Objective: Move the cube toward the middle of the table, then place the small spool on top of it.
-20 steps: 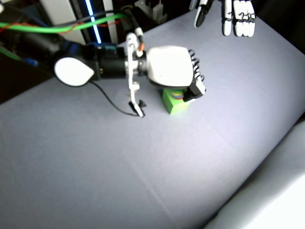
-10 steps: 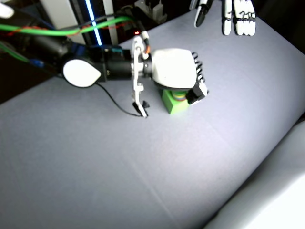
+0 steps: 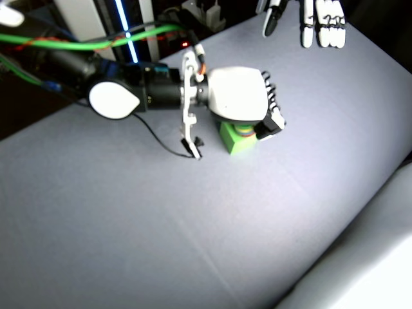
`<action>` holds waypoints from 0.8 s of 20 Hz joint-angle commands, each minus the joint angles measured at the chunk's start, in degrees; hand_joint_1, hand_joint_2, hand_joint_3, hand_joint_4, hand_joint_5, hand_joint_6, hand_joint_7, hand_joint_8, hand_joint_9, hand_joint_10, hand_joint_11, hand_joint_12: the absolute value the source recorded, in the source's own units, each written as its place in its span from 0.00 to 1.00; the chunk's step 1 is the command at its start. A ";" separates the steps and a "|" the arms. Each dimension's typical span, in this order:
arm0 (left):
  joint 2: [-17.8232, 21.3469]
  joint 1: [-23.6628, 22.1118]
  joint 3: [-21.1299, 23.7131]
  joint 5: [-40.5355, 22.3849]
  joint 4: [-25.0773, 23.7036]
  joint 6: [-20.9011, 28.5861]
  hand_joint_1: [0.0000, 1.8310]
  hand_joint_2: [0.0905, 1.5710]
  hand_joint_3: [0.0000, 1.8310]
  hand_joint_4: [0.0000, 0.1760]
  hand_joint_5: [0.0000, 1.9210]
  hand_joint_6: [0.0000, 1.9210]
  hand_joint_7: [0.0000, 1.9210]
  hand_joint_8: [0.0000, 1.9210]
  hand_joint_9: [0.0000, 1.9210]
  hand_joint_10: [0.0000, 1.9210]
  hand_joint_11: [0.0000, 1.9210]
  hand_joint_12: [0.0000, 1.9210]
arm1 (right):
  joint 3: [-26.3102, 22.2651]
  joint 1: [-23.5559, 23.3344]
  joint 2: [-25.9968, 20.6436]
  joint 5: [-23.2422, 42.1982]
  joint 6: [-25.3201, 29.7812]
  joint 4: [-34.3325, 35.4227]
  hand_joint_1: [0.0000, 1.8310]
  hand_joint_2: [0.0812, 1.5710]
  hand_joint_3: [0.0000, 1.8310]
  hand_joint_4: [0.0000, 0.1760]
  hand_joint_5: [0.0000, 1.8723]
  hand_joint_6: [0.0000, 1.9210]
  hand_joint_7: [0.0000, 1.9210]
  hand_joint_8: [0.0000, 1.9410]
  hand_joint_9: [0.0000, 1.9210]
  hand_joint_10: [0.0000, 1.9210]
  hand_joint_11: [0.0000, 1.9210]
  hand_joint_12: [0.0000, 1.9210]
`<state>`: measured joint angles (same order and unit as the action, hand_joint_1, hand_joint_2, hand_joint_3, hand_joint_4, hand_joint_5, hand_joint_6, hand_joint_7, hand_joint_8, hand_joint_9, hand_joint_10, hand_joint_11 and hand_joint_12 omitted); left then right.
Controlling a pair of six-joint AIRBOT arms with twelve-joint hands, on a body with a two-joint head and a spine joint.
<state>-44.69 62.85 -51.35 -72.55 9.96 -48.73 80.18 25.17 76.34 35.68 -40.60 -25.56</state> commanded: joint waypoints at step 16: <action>0.37 -0.48 -0.12 -7.34 0.27 0.58 0.42 0.59 0.00 0.54 0.10 0.00 0.05 0.00 0.03 0.00 0.00 0.12 | 0.21 -0.11 0.27 2.30 -0.55 1.13 0.65 0.58 0.00 0.00 0.50 0.02 0.50 0.07 0.44 0.33 0.33 0.66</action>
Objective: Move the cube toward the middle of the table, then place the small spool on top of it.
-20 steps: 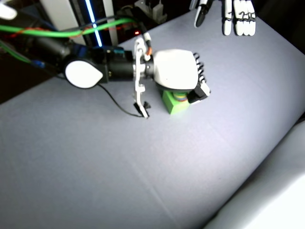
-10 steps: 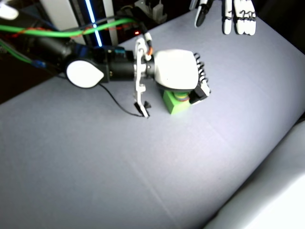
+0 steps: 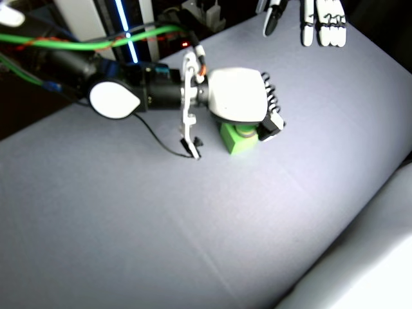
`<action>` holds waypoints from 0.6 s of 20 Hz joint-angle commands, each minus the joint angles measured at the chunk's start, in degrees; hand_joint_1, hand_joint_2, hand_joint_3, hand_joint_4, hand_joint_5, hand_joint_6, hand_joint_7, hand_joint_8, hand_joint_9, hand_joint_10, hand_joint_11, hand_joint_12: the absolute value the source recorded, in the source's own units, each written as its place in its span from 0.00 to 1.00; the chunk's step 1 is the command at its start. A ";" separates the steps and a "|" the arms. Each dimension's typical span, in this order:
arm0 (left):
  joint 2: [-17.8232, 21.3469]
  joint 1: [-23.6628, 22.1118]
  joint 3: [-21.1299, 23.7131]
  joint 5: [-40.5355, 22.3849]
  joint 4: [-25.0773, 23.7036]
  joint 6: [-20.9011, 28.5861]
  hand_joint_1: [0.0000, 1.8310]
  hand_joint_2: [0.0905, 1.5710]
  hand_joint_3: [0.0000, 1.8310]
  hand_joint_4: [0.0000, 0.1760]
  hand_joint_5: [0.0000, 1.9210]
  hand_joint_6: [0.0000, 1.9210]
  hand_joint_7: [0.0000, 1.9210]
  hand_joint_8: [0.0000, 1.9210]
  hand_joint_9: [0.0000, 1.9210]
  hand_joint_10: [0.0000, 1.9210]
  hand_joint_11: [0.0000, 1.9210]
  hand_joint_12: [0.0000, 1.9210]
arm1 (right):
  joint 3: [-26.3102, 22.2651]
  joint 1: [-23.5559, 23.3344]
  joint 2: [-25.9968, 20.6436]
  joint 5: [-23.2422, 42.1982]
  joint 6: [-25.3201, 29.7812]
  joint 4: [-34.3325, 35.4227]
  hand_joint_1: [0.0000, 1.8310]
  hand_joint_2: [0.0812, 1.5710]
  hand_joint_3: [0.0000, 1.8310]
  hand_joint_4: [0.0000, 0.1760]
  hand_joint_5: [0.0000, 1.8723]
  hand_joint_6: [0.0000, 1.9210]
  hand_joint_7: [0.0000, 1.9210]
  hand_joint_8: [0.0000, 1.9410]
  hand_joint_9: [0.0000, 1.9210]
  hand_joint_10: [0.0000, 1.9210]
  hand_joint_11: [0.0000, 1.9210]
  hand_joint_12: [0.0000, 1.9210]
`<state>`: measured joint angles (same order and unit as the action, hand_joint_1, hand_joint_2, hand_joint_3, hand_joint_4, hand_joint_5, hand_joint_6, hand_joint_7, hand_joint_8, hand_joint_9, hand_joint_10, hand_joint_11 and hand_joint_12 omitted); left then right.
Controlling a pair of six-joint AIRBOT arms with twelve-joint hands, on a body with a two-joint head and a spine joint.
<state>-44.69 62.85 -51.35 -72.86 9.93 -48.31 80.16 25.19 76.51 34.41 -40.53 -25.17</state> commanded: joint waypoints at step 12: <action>0.20 -0.49 -0.11 -7.06 0.30 0.34 0.42 0.59 0.00 0.62 0.09 0.00 0.05 0.00 0.03 0.00 0.00 0.12 | 0.24 0.07 -0.05 2.91 -0.62 0.75 0.55 0.58 0.00 0.00 0.36 0.00 0.35 0.00 0.36 0.04 0.13 0.55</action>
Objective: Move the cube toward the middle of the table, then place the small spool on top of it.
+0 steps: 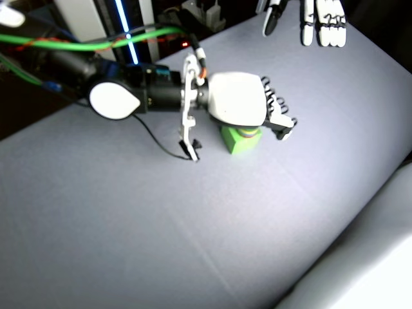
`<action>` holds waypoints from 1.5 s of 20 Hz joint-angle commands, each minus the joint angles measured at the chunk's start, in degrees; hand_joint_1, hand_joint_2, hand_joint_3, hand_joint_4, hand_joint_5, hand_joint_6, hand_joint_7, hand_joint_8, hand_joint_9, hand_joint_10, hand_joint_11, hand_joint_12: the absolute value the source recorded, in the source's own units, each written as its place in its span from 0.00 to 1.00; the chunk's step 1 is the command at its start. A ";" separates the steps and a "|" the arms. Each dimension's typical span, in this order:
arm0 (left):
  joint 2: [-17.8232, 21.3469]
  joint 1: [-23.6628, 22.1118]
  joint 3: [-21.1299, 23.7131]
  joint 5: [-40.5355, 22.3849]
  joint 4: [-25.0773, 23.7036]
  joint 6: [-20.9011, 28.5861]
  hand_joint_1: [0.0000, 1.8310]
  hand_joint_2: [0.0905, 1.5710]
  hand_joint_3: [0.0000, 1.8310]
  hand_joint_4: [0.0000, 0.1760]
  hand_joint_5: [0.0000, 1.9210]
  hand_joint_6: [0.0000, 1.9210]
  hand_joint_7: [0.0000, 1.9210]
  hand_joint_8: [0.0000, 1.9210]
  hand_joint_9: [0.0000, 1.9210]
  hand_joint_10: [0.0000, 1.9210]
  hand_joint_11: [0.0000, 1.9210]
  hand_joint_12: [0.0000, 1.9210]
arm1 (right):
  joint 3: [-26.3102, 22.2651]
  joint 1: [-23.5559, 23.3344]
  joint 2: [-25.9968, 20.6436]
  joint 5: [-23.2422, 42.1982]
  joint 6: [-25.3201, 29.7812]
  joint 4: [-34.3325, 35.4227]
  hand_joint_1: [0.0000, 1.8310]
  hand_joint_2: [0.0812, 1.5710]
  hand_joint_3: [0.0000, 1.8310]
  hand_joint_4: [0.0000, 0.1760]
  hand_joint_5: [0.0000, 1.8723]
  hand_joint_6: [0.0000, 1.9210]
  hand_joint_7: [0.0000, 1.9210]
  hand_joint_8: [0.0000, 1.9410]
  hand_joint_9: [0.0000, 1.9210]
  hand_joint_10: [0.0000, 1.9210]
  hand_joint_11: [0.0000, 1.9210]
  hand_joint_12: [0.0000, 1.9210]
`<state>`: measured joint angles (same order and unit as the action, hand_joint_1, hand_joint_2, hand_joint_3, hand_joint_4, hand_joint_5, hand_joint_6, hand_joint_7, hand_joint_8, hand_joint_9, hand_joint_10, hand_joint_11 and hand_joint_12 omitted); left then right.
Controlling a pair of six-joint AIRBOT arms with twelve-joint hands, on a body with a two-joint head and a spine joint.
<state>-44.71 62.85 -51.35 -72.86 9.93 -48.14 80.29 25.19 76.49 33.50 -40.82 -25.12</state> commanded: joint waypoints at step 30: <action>-0.42 -0.47 -0.19 -7.15 0.26 0.52 0.41 0.58 0.00 0.55 0.09 0.00 0.06 0.00 0.03 0.00 0.00 0.15 | 2.25 0.17 -0.46 3.01 -0.48 1.68 0.43 0.60 0.00 0.52 0.14 0.00 0.15 0.00 0.18 0.00 0.00 0.44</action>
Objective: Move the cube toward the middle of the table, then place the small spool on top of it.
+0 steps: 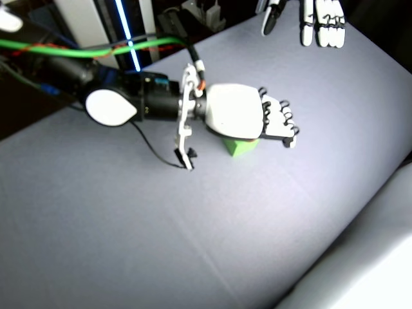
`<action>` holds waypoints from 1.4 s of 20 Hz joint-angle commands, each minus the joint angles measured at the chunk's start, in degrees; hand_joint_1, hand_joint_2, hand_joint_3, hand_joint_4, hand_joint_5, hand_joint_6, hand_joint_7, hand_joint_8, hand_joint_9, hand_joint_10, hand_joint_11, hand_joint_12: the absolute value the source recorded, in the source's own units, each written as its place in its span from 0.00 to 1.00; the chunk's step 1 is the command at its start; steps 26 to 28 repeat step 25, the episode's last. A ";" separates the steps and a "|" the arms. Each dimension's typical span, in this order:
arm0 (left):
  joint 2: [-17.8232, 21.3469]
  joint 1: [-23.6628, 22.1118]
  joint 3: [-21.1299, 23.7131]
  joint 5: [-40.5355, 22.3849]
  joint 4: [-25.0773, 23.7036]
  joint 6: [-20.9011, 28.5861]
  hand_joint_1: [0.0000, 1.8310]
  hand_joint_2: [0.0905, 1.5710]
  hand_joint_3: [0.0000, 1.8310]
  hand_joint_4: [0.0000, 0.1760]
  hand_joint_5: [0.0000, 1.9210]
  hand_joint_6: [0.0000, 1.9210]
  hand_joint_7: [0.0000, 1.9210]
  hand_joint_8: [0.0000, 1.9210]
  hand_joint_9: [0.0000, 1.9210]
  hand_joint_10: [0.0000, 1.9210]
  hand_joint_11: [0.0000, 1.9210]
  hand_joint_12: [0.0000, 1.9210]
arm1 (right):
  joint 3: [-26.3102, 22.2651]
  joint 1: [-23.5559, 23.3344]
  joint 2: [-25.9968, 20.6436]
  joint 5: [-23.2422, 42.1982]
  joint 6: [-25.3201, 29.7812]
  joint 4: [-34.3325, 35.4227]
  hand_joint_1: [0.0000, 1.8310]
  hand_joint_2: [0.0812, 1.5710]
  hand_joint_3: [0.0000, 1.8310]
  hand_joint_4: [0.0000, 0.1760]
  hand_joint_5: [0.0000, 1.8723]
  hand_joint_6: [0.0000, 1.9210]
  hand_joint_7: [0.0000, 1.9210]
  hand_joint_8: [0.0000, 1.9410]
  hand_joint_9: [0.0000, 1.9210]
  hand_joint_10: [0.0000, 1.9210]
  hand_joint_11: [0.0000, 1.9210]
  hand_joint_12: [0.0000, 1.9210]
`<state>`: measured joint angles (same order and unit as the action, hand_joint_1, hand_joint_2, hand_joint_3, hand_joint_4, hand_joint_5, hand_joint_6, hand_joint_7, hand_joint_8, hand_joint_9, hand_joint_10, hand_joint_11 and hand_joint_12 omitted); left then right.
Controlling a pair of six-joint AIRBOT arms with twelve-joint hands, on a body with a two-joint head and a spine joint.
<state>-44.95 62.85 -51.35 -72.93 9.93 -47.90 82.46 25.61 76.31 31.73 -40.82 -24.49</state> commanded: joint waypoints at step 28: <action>0.17 1.57 1.29 -21.91 1.63 3.67 0.36 0.62 0.00 0.73 0.02 0.00 0.06 0.00 0.07 0.00 0.00 0.22 | -23.97 34.72 -27.22 66.58 -2.06 32.94 0.26 0.74 0.00 0.47 0.05 0.00 0.08 0.00 0.08 0.00 0.05 0.05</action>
